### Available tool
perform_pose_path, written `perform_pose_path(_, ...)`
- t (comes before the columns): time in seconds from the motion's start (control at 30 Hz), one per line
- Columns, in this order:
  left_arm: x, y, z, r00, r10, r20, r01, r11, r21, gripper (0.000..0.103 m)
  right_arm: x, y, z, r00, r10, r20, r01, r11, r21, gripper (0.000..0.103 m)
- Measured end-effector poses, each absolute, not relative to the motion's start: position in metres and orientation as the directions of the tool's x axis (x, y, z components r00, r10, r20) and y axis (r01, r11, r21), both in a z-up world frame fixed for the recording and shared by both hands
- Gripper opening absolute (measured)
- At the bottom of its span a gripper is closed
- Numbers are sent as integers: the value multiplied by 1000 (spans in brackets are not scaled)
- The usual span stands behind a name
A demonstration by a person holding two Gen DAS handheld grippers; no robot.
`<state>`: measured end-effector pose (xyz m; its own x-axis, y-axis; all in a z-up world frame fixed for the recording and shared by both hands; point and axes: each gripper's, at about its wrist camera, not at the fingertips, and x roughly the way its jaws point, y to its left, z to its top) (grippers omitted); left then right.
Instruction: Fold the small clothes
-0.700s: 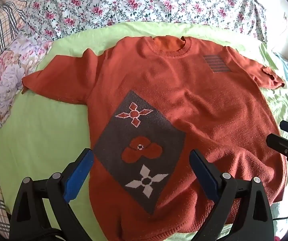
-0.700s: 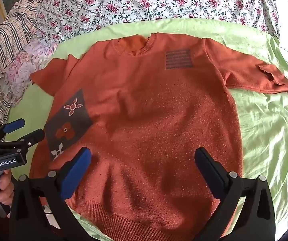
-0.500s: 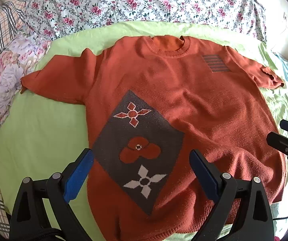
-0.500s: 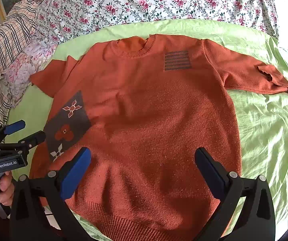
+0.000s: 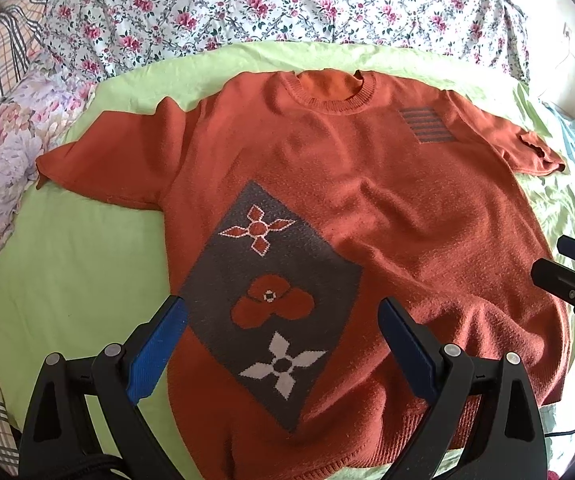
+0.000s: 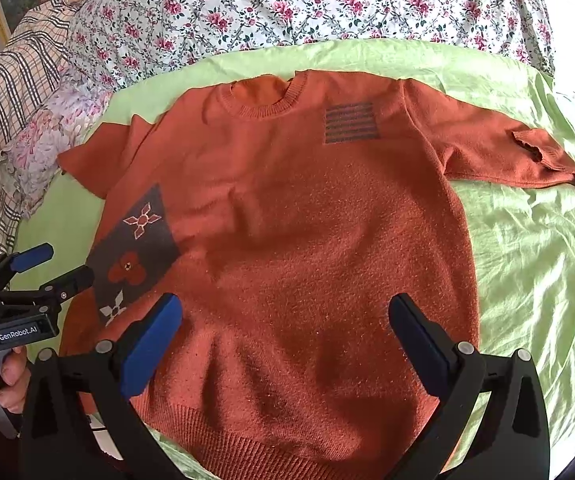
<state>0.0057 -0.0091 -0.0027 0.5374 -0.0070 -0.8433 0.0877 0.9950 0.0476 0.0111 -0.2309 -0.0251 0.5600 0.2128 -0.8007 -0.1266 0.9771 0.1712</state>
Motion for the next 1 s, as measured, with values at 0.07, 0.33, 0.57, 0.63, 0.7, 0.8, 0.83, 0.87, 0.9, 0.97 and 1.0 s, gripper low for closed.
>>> perform_pose_path(0.07, 7, -10, -3, 539, -7, -842, 91, 995, 49, 97, 11, -231, -26, 557, 212, -803, -127, 977, 170, 103)
perform_pose_path(0.33, 9, -12, -3, 543, -7, -840, 90, 995, 50, 97, 11, -231, -25, 565, 234, -791, -125, 972, 198, 103)
perform_pose_path(0.57, 14, -13, -9, 495, -31, -868, 96, 995, 19, 97, 11, -234, -26, 587, 256, -768, -126, 966, 225, 103)
perform_pose_path(0.63, 16, -14, -12, 491, -37, -871, 96, 995, 12, 97, 11, -235, -27, 604, 253, -755, -129, 967, 221, 103)
perform_pose_path(0.7, 18, -14, -13, 489, -40, -872, 93, 996, 6, 97, 12, -237, -29, 603, 254, -756, -126, 966, 225, 103)
perform_pose_path(0.8, 24, -13, -16, 491, -41, -870, 87, 996, 2, 97, 14, -245, -30, 597, 238, -766, -101, 970, 223, 103)
perform_pose_path(0.83, 26, -14, -17, 492, -34, -870, 85, 996, 9, 97, 15, -248, -30, 591, 232, -773, -88, 971, 224, 103)
perform_pose_path(0.87, 29, -14, -18, 489, -33, -872, 83, 997, 9, 97, 16, -253, -30, 593, 228, -772, -78, 971, 227, 103)
perform_pose_path(0.9, 31, -15, -19, 488, -34, -872, 82, 997, 7, 97, 17, -257, -30, 591, 222, -776, -65, 971, 229, 103)
perform_pose_path(0.97, 38, -17, -20, 481, -38, -876, 82, 997, 1, 97, 21, -268, -31, 588, 204, -783, -36, 973, 227, 103)
perform_pose_path(1.0, 41, -18, -20, 481, -37, -876, 82, 997, 2, 97, 23, -274, -31, 588, 195, -785, -21, 974, 226, 103)
